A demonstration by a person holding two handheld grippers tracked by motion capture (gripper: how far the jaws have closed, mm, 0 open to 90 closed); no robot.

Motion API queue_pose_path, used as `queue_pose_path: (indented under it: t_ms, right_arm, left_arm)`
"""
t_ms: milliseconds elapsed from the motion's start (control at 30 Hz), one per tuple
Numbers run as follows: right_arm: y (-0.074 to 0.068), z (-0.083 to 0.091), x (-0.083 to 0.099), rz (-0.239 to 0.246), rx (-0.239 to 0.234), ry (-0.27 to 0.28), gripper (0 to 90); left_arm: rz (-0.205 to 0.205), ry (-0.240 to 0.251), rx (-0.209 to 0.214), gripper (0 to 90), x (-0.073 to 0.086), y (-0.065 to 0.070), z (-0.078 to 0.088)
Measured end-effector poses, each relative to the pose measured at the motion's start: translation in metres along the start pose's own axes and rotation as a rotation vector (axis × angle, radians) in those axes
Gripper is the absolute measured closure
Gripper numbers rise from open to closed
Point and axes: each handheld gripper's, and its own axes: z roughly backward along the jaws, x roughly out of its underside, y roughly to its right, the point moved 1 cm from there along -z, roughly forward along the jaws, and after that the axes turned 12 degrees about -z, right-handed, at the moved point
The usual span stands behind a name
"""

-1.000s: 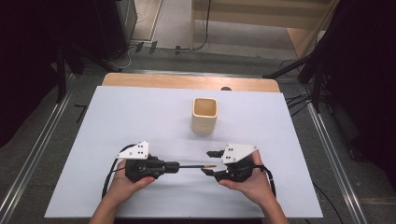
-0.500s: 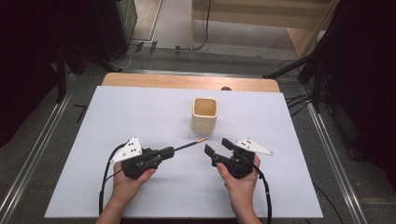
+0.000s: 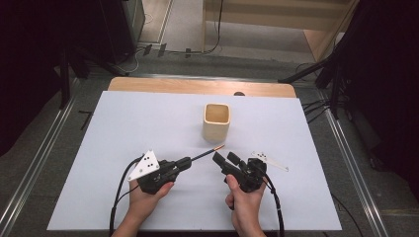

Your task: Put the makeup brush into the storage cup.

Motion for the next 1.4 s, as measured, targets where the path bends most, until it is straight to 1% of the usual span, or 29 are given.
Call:
queue_pose_path:
  t_ms: [33, 67, 100, 200, 233, 267, 300, 333, 367, 467, 500, 533, 567, 600, 633, 733, 800, 900, 933, 1000, 1033, 1067, 1233, 1300, 1333, 1367, 1400]
  right_arm:
    - [0.0, 0.0, 0.0, 0.0, 0.0, 0.0, 30.7]
    - [0.003, -0.001, 0.0, -0.046, -0.013, -0.008, 33.3]
    - [0.003, -0.001, 0.0, -0.046, -0.013, -0.008, 33.3]
    - [0.006, -0.002, 0.001, -0.098, -0.037, -0.01, 37.0]
    - [0.007, -0.002, 0.0, -0.103, -0.043, -0.01, 38.0]
    - [0.007, -0.002, 0.0, -0.126, -0.064, -0.013, 39.7]
    - [0.007, -0.002, 0.0, -0.126, -0.064, -0.013, 39.7]
    - [0.007, -0.002, 0.0, -0.137, -0.071, -0.013, 41.4]
    - [0.008, -0.002, 0.0, -0.145, -0.078, -0.011, 41.2]
    - [0.01, -0.002, 0.0, -0.157, -0.076, -0.012, 42.9]
    - [0.011, -0.003, 0.0, -0.183, -0.084, -0.022, 43.1]
    - [0.015, -0.005, 0.001, -0.21, -0.085, -0.029, 45.1]
    - [0.016, -0.005, 0.001, -0.221, -0.088, -0.037, 46.3]
    - [0.016, -0.005, 0.001, -0.221, -0.088, -0.037, 46.3]
    - [0.018, -0.007, 0.002, -0.233, -0.102, -0.045, 51.0]
    - [0.018, -0.008, 0.002, -0.234, -0.112, -0.052, 53.7]
    - [0.018, -0.007, 0.002, -0.239, -0.107, -0.054, 53.8]
    - [0.02, -0.007, 0.002, -0.243, -0.105, -0.054, 58.0]
    - [0.021, -0.008, 0.002, -0.242, -0.105, -0.055, 60.7]
    - [0.021, -0.008, 0.002, -0.242, -0.108, -0.056, 61.7]
    - [0.021, -0.008, 0.001, -0.243, -0.113, -0.058, 62.7]
    - [0.022, -0.008, 0.001, -0.238, -0.131, -0.06, 65.0]
    - [0.021, -0.007, 0.0, -0.227, -0.149, -0.05, 68.8]
    - [0.021, -0.006, 0.0, -0.226, -0.165, -0.044, 72.2]
    - [0.021, -0.005, -0.001, -0.229, -0.18, -0.041, 74.4]
    - [0.021, -0.004, -0.002, -0.221, -0.196, -0.039, 83.2]
    - [0.02, -0.003, -0.002, -0.212, -0.197, -0.032, 84.1]
  left_arm:
    - [0.0, 0.0, 0.0, 86.3, 0.0, 0.0, 0.0]
    - [-0.005, -0.002, -0.006, 86.3, 0.0, 0.002, -0.001]
    - [-0.006, -0.001, -0.006, 86.3, 0.0, 0.003, -0.002]
    - [-0.013, 0.0, -0.004, 86.3, 0.001, 0.008, -0.006]
    - [-0.014, -0.002, -0.002, 86.3, 0.001, 0.009, -0.007]
    - [-0.019, -0.005, 0.005, 86.3, 0.002, 0.012, -0.01]
    - [-0.019, -0.005, 0.005, 86.3, 0.002, 0.012, -0.01]
    - [-0.023, -0.009, 0.01, 86.3, 0.002, 0.015, -0.012]
    - [-0.025, -0.009, 0.014, 86.3, 0.003, 0.016, -0.013]
    - [-0.028, -0.008, 0.017, 86.3, 0.003, 0.017, -0.014]
    - [-0.029, -0.009, 0.017, 86.3, 0.003, 0.018, -0.014]
    - [-0.033, -0.009, 0.019, 86.3, 0.003, 0.019, -0.015]
    - [-0.033, -0.009, 0.019, 86.3, 0.003, 0.019, -0.015]
    - [-0.036, -0.009, 0.019, 86.3, 0.003, 0.019, -0.015]
    - [-0.036, -0.01, 0.023, 86.3, 0.003, 0.02, -0.015]
    - [-0.047, -0.02, 0.033, 86.4, 0.003, 0.022, -0.017]
    - [-0.053, -0.023, 0.032, 86.3, 0.003, 0.023, -0.017]
    - [-0.054, -0.021, 0.032, 86.4, 0.003, 0.024, -0.017]
    - [-0.054, -0.021, 0.032, 86.3, 0.003, 0.024, -0.017]
    - [-0.052, -0.021, 0.034, 86.3, 0.003, 0.023, -0.017]
    - [-0.052, -0.021, 0.034, 86.3, 0.004, 0.023, -0.017]
    - [-0.048, -0.023, 0.038, 86.3, 0.005, 0.023, -0.017]
    - [-0.063, -0.043, 0.047, 86.3, 0.006, 0.025, -0.019]
    - [-0.046, -0.06, 0.067, 86.1, 0.007, 0.024, -0.021]
    - [-0.046, -0.06, 0.067, 85.2, 0.007, 0.024, -0.021]
    - [-0.03, -0.077, 0.085, 81.6, 0.009, 0.024, -0.023]
    - [-0.023, -0.081, 0.082, 70.2, 0.009, 0.024, -0.024]
